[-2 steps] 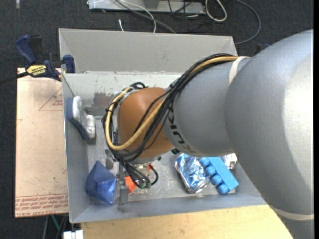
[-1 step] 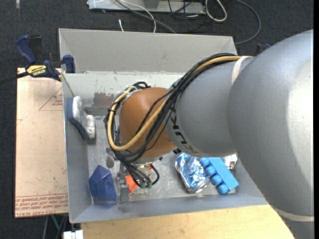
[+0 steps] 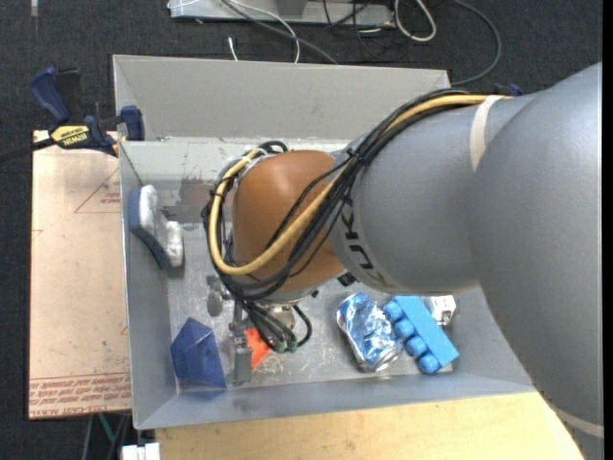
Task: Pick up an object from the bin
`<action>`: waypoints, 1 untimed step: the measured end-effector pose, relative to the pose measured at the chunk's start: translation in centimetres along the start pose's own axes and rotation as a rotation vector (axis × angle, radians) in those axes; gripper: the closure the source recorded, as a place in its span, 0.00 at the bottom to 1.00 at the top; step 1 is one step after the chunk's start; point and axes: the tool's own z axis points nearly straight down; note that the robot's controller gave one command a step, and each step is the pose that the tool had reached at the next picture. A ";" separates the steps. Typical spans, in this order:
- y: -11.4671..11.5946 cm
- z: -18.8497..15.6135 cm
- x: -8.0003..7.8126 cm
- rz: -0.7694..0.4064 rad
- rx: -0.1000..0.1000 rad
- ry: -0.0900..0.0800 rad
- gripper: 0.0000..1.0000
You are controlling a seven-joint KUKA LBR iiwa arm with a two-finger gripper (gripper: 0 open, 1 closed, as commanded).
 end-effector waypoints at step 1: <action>-0.4 1.6 -1.2 -0.208 -0.001 -0.003 0.00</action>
Offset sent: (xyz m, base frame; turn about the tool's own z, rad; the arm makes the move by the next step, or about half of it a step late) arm 0.0232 -0.0025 0.0062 -0.0275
